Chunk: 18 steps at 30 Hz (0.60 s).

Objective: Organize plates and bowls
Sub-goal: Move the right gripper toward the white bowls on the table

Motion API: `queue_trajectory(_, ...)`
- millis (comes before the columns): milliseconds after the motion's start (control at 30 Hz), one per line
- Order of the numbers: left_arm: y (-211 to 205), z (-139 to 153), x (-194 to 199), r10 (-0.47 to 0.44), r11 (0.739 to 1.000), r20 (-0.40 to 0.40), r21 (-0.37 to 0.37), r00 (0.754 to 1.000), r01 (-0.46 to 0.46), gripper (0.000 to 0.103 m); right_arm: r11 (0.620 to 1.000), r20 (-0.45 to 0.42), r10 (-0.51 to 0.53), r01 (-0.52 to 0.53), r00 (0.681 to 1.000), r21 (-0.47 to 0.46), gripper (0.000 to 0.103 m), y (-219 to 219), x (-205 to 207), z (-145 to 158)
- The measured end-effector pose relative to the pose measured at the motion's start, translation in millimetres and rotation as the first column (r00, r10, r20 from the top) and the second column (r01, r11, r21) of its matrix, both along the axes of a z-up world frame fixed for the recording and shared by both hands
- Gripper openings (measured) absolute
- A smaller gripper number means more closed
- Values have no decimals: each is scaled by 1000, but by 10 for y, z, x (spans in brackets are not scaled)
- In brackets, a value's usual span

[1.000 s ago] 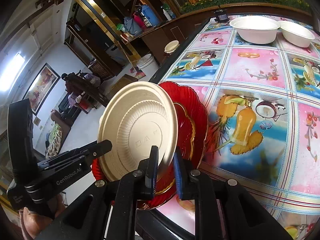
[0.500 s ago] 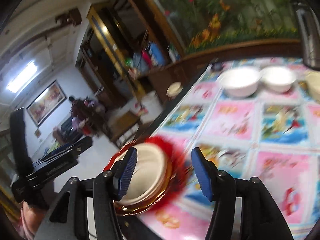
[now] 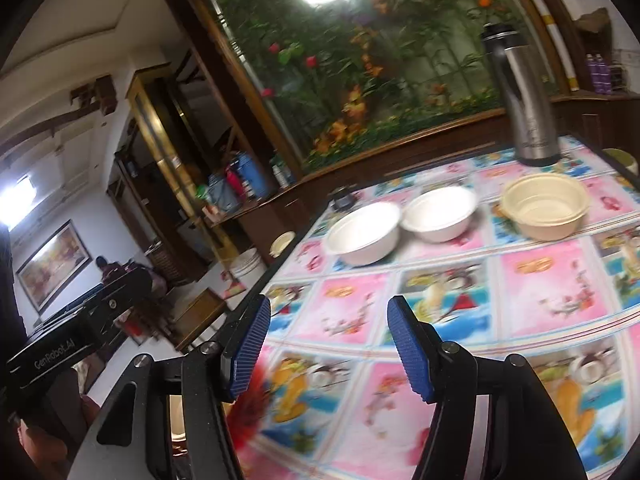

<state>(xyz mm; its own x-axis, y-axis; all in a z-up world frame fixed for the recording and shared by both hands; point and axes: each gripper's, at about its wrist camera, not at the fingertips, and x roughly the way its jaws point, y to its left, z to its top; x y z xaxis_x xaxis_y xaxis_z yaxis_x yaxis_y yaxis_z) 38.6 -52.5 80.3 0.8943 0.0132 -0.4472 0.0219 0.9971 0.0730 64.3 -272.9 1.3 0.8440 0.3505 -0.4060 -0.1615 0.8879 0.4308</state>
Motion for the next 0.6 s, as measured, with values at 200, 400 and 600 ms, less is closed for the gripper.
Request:
queue_trajectory(200, -386, -36, 258, -55, 998, -39, -8, 998, 55, 103, 997, 7, -74, 74, 997, -37, 66, -396, 70, 78)
queue_trajectory(400, -718, -158, 671, -80, 996, -117, -51, 990, 75, 103, 989, 31, -134, 136, 990, -55, 71, -711, 294, 160)
queue_trajectory(600, -698, -447, 1179, -15, 996, -240, -88, 971, -6, 103, 983, -30, -181, 181, 983, -19, 74, -1022, 696, -25)
